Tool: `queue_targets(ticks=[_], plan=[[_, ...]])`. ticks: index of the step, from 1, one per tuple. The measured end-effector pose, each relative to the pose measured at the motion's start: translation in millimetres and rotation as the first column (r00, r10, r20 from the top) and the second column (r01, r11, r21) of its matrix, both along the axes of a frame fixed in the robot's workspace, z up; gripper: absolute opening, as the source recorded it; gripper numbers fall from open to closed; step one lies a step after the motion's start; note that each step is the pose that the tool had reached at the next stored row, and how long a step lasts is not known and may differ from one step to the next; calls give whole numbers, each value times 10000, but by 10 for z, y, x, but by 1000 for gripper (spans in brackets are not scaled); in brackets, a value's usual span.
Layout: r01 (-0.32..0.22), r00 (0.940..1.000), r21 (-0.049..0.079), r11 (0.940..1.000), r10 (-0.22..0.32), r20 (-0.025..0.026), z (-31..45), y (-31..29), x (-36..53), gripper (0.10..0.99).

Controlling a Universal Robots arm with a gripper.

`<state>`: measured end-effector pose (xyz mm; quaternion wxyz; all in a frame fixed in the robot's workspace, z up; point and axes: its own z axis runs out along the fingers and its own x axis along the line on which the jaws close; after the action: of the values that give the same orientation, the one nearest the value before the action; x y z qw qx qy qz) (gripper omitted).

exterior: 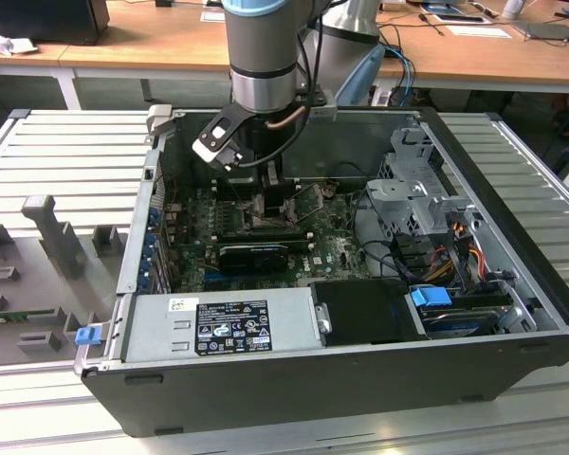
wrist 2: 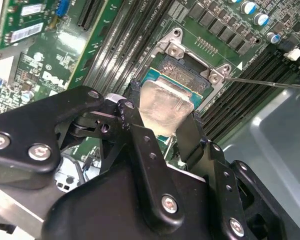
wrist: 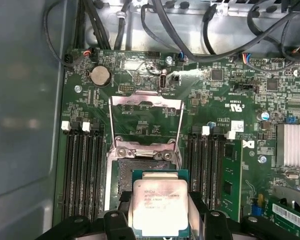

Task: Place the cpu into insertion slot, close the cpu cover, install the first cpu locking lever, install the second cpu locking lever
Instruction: 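Place the cpu into insertion slot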

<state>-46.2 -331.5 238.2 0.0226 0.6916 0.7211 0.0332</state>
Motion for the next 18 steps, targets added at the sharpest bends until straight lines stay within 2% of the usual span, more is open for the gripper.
queue_targets(ticks=[4, 10, 13, 18], plan=[[216, 9998, 2, 9998, -216, 0, -67, 31, -2, 529], [238, 9997, 2, 9997, -238, 0, -177, 61, -23, 529], [516, 9987, 3, 9987, -516, 1, -225, 71, -23, 529], [476, 9989, 0, 9989, -476, -1, -293, 108, -23, 529]])
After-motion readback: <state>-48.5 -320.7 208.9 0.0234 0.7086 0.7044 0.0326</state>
